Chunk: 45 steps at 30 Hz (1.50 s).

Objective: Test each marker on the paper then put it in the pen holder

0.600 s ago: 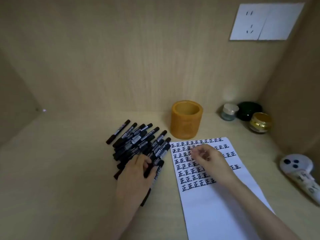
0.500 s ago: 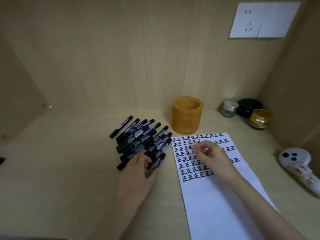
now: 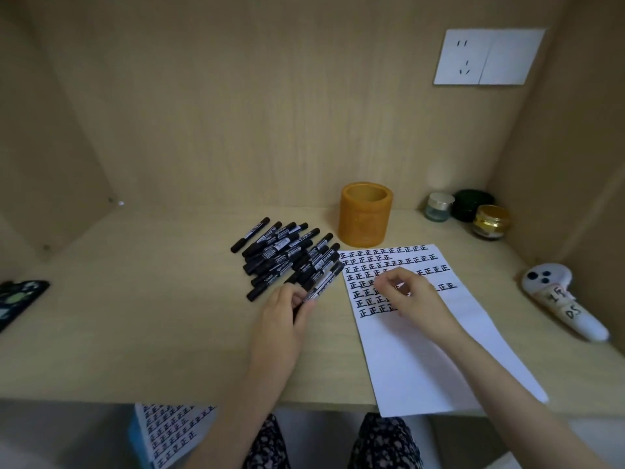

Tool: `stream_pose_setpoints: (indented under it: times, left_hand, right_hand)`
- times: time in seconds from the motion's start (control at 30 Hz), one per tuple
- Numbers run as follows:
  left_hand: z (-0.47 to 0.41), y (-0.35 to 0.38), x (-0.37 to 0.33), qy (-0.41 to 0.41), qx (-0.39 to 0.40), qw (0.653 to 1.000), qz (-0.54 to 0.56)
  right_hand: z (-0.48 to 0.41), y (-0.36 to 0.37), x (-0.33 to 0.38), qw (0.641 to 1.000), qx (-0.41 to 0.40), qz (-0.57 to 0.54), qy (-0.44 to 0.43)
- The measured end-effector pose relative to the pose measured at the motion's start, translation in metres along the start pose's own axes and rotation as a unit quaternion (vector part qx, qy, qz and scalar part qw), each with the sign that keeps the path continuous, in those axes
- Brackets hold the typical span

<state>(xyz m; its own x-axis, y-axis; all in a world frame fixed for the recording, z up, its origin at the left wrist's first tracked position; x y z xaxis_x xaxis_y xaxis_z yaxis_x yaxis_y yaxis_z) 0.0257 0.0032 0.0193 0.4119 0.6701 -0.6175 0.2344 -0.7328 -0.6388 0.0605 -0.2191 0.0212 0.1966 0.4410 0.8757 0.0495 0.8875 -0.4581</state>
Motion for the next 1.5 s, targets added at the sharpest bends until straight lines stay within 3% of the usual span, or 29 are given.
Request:
stream_pose_setpoints:
  times: [0.17, 0.3, 0.47, 1.03, 1.13, 1.37, 1.5]
  left_hand:
    - [0.005, 0.009, -0.024, 0.042, 0.030, 0.988, 0.143]
    - [0.012, 0.023, -0.037, 0.064, 0.091, 0.982, 0.152]
    - [0.014, 0.036, -0.043, 0.057, 0.143, 0.977, 0.148]
    - [-0.004, 0.060, -0.050, 0.054, 0.185, 0.944, 0.267]
    - [-0.006, 0.062, -0.049, 0.075, 0.203, 0.944, 0.248]
    - [0.003, 0.059, -0.030, 0.026, 0.211, 0.955, 0.208]
    - [0.004, 0.046, -0.020, 0.014, 0.160, 0.959, 0.232]
  right_hand:
    - [0.026, 0.027, 0.021, 0.992, 0.077, -0.096, 0.017]
    - [0.040, 0.042, 0.028, 0.981, 0.102, -0.165, 0.008]
    - [0.047, 0.035, 0.021, 0.977, 0.078, -0.200, 0.004]
    - [0.034, 0.021, 0.015, 0.979, 0.069, -0.188, -0.029]
    - [0.035, 0.018, 0.018, 0.979, 0.064, -0.186, -0.044]
    - [0.027, -0.019, -0.002, 0.942, -0.017, -0.334, 0.016]
    - [0.024, -0.029, -0.011, 0.914, -0.020, -0.405, 0.023]
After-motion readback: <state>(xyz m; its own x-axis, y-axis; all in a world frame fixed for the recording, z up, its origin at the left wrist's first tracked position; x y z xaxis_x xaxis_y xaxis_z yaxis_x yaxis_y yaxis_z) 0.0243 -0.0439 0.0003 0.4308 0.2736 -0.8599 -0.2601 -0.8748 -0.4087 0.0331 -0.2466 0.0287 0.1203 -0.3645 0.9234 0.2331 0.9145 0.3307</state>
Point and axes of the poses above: each hand's wrist, its own z-axis away from the middle knuckle, its own y-axis out of the palm, x = y × z, the point moved 9 cm from there along -z, towards the middle knuckle, and after that the axes turned 15 degrees about y, right-handed, at the moved point
